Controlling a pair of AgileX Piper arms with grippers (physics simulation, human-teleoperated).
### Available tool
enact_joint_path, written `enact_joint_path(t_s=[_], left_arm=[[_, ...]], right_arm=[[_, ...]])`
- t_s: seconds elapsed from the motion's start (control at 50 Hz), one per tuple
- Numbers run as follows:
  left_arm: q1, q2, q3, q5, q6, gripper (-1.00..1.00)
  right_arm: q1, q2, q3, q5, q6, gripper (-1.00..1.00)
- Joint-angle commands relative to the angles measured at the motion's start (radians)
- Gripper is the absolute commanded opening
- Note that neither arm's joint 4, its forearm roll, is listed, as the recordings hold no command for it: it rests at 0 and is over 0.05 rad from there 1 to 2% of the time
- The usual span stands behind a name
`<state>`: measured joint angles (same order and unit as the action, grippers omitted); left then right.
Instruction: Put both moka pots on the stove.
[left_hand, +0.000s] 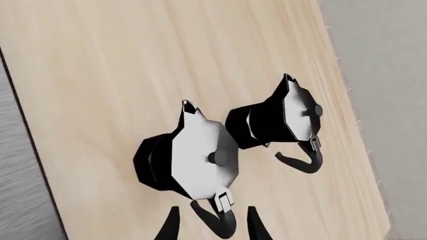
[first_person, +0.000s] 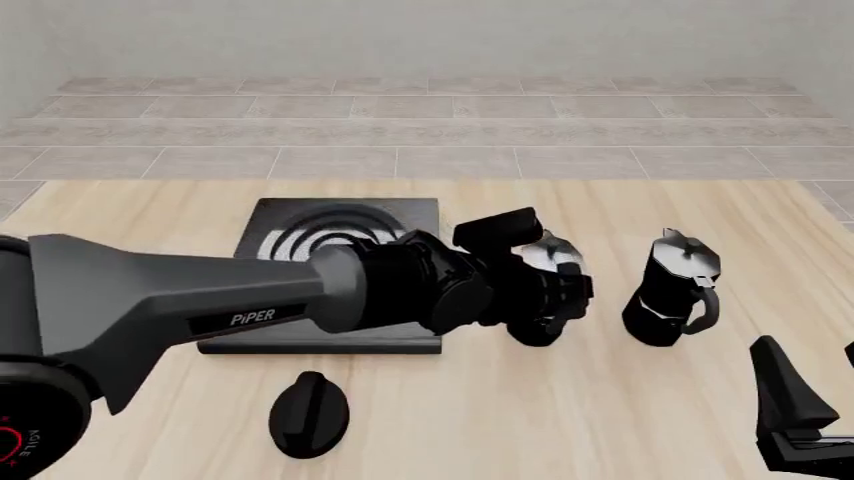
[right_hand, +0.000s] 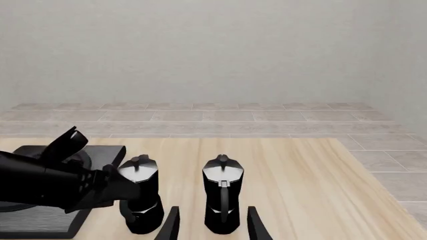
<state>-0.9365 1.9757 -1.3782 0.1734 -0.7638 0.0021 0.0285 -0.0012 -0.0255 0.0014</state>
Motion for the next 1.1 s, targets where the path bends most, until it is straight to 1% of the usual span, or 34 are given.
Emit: enact_joint_path(t_s=[0.02, 0.48, 0.62, 0.64, 0.94, 1.02, 1.1], left_arm=[[-0.012, 0.019, 0.004, -0.017, 0.0, 1.0], [-0.032, 0.045, -0.011, -0.021, -0.004, 1.0], [-0.03, 0.05, -0.017, -0.015, 0.006, 1.0], [-0.028, 0.05, -0.016, -0.017, 0.007, -1.0], [-0.009, 0.027, -0.012, -0.002, 0.027, -1.0], [-0.003, 0.011, -0.008, 0.009, 0.037, -1.0], [0.006, -0.033, 0.002, 0.033, 0.049, -1.0]], right_arm=[[-0.001, 0.0, 0.001, -0.001, -0.001, 1.0], [-0.001, 0.0, 0.001, -0.001, 0.0, 1.0], [-0.001, 0.0, 0.001, -0.001, 0.0, 1.0], [-0.001, 0.0, 0.001, -0.001, 0.0, 1.0], [-0.001, 0.001, 0.001, -0.001, 0.0, 1.0], [-0.001, 0.001, 0.001, -0.001, 0.0, 1.0], [-0.001, 0.001, 0.001, -0.001, 0.0, 1.0]])
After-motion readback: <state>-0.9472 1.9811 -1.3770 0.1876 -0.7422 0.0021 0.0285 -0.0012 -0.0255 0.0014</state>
